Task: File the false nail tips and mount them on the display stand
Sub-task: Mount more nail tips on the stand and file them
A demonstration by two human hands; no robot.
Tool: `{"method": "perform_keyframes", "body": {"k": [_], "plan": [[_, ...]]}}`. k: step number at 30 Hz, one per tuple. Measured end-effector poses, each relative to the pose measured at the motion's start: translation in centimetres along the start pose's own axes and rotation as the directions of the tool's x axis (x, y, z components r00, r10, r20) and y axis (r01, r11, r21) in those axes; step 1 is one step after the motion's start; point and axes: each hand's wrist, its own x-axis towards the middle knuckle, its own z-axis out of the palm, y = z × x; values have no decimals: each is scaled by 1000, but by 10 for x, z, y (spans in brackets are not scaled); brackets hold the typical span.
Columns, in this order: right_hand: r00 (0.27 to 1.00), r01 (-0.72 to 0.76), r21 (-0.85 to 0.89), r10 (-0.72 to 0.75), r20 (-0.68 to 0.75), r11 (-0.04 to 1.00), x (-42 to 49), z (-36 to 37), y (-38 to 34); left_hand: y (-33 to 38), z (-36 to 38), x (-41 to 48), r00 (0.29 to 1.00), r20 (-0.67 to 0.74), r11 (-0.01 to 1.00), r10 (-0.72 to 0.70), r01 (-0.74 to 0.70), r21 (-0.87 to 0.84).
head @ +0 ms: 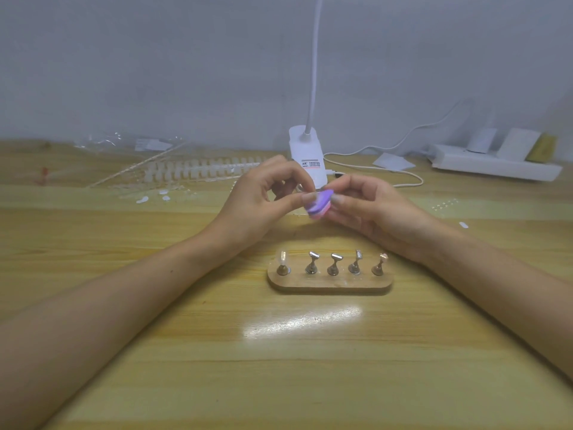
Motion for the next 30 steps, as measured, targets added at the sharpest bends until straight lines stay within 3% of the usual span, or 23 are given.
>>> {"method": "perform_keyframes", "body": {"k": [2, 6, 10, 17, 20, 25, 27, 30], "plan": [[999, -2, 59, 5, -43, 998, 1, -1, -1, -1, 0, 0, 1000, -9, 1000, -8, 8, -7], [997, -59, -28, 60, 54, 998, 0, 1, -3, -1, 0, 0, 1000, 11, 1000, 4, -4, 3], [997, -14, 102, 21, -71, 995, 1, 0, -2, 1, 0, 0, 1000, 6, 1000, -6, 6, -13], [999, -34, 17, 33, 21, 999, 1, -3, -4, 3, -1, -2, 997, -8, 992, -73, 71, -103], [997, -2, -14, 3, 82, 1000, -4, -1, -3, 3, 0, -2, 998, -1, 997, -62, 62, -46], [979, 42, 165, -8, -203, 985, -2, -5, -6, 4, -1, -2, 999, 27, 999, -32, 32, -16], [982, 48, 53, -38, -185, 997, -7, -10, -9, 4, -1, -2, 997, 30, 996, -73, 74, -50], [991, 63, -332, -99, -92, 941, -14, -8, -12, 8, -2, -2, 990, 64, 985, -124, 130, -113]]}}
